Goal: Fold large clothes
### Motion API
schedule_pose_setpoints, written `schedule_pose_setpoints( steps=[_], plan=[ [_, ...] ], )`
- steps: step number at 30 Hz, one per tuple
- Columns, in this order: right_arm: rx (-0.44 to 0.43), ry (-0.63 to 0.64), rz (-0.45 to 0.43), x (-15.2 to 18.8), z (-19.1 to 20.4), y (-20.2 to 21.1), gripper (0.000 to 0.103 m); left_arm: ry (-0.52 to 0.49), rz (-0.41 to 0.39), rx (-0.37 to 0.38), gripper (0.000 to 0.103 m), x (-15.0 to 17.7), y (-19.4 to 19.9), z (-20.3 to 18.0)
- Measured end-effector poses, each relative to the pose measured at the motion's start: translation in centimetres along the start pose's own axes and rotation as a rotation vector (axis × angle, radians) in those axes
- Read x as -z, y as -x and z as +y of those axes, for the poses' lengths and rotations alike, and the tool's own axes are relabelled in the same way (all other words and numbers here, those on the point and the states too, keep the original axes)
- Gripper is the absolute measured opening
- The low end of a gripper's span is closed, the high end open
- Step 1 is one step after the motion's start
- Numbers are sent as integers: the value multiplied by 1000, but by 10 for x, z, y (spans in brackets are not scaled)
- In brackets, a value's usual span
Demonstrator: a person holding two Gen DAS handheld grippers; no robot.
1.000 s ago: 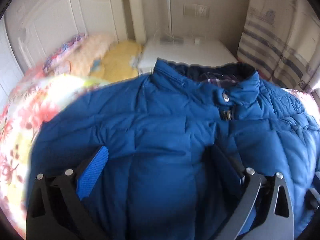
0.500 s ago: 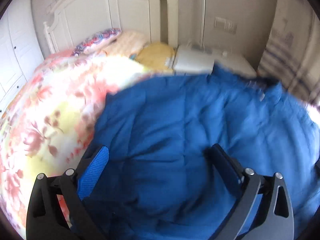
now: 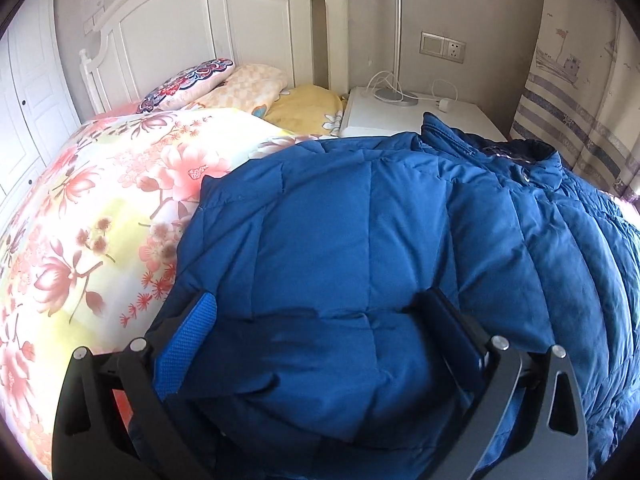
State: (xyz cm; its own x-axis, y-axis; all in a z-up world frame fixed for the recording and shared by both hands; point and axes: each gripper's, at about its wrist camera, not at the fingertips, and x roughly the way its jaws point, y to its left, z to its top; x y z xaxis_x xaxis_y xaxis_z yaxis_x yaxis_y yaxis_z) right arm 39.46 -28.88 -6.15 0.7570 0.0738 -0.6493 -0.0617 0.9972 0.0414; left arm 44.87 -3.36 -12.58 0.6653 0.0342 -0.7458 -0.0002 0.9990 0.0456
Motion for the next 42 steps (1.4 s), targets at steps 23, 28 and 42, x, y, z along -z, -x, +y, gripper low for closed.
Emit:
schedule_pose_setpoints(
  steps=[23, 28, 42],
  plan=[
    [97, -54, 109, 51, -64, -29, 69, 9, -1, 12, 101, 1, 1, 0],
    [43, -135, 80, 54, -76, -9, 69, 13, -3, 20, 101, 1, 4, 0],
    [-31, 176, 240, 128, 28, 36, 82, -213, 78, 98, 101, 91, 74, -59]
  ],
)
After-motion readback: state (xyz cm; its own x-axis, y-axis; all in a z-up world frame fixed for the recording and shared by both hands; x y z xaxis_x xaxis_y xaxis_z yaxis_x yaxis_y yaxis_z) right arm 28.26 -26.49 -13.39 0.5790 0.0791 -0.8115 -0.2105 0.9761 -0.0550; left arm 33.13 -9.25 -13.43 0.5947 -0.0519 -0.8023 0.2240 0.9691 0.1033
